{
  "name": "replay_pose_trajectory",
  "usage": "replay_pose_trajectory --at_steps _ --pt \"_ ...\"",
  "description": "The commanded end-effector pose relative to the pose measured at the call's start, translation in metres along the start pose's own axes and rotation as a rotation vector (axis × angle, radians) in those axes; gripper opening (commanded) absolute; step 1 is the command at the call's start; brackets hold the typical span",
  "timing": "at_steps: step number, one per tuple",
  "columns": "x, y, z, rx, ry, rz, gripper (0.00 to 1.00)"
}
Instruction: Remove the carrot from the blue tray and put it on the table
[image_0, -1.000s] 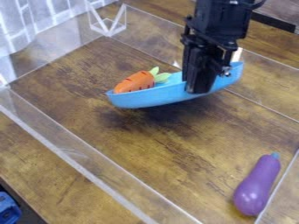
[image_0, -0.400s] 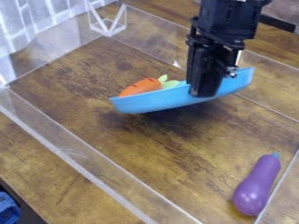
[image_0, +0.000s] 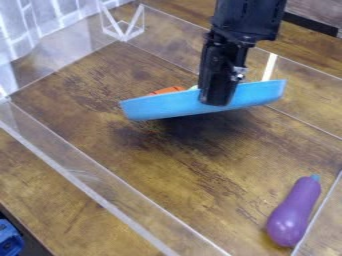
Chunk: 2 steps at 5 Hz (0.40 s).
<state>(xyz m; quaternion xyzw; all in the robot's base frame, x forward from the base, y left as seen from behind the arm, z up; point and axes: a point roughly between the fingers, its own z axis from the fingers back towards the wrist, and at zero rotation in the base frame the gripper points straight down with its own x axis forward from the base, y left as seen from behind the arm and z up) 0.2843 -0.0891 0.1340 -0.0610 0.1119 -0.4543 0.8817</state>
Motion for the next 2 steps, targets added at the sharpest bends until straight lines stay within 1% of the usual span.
replay_pose_trajectory --at_steps 1,2 --pt "-0.017 0.01 0.034 0.1 -0.059 -0.03 0.0" --pt "-0.035 0.028 0.037 0.118 -0.041 -0.007 0.0"
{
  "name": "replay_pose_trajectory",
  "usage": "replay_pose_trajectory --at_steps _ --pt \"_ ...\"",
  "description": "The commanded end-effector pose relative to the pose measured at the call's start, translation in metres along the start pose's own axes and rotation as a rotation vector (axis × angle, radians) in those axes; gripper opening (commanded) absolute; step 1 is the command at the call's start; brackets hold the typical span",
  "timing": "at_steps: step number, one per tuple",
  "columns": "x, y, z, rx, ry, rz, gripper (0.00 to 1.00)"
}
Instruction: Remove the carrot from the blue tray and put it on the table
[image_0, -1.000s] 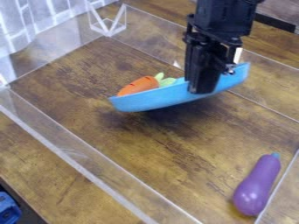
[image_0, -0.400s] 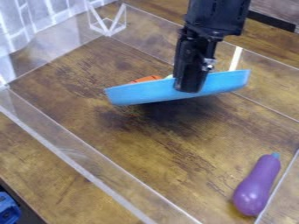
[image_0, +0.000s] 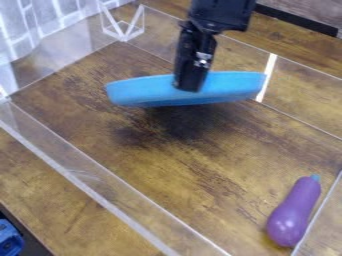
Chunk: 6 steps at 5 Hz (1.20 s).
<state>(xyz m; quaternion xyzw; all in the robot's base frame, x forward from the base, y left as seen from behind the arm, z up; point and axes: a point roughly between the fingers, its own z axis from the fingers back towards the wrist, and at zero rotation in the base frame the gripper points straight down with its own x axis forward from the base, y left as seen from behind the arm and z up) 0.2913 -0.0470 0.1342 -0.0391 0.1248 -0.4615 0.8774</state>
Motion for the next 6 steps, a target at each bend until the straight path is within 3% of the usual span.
replay_pose_trajectory --at_steps 1,2,4,6 --pt "-0.028 0.015 0.033 0.106 -0.076 0.032 0.0" --pt "-0.038 0.004 0.021 0.115 -0.076 0.051 0.0" --pt "-0.018 -0.018 0.011 0.125 -0.105 0.12 0.0" --pt "-0.021 0.003 0.006 0.149 -0.128 0.234 0.0"
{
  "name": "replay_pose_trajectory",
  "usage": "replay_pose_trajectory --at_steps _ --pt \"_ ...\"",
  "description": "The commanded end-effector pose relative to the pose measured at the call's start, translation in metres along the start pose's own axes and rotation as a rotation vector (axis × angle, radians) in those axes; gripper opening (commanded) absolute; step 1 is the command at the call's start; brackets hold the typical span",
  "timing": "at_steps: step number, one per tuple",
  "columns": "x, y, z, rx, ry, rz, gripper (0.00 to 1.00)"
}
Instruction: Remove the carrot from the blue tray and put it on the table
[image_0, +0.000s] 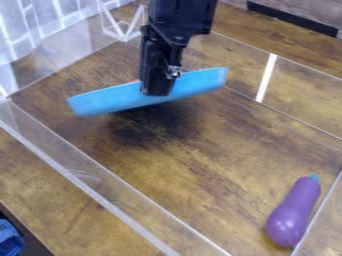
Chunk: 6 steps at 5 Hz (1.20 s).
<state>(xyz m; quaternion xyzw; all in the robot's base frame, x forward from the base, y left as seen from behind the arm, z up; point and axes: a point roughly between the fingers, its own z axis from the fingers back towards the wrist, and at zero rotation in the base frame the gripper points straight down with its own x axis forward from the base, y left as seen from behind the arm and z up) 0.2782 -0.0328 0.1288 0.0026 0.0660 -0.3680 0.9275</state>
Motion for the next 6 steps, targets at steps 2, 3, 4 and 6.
replay_pose_trajectory --at_steps 2,3,4,6 --pt "0.024 0.029 0.021 0.071 -0.074 -0.018 0.0" --pt "0.03 0.02 0.031 0.083 -0.096 -0.056 0.0" --pt "0.031 0.009 0.038 0.095 -0.117 -0.09 0.0" --pt "0.031 -0.007 0.033 0.132 -0.137 -0.225 0.0"
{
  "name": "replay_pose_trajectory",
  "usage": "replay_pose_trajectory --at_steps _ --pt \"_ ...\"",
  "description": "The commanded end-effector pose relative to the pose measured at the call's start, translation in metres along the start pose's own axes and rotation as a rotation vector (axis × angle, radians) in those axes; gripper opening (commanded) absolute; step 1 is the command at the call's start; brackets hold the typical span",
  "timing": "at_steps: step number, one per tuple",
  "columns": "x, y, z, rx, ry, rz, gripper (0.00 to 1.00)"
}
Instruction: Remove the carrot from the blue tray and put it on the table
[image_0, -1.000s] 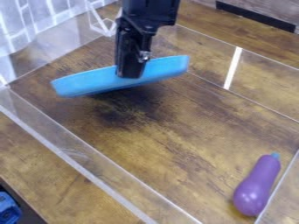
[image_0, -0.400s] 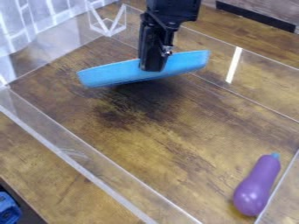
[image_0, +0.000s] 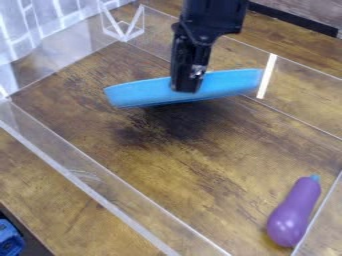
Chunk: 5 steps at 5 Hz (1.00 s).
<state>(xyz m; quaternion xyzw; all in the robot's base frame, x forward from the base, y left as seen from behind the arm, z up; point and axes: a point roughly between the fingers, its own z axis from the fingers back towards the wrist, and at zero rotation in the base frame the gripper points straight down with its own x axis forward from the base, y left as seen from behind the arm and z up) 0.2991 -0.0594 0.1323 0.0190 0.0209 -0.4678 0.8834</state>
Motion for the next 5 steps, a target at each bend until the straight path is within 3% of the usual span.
replay_pose_trajectory --at_steps 1,3,5 --pt "-0.003 0.016 0.02 0.088 -0.061 -0.087 0.0" --pt "-0.016 0.035 0.021 0.12 -0.036 -0.118 0.0" --pt "-0.05 0.019 0.023 0.13 -0.021 -0.091 0.0"
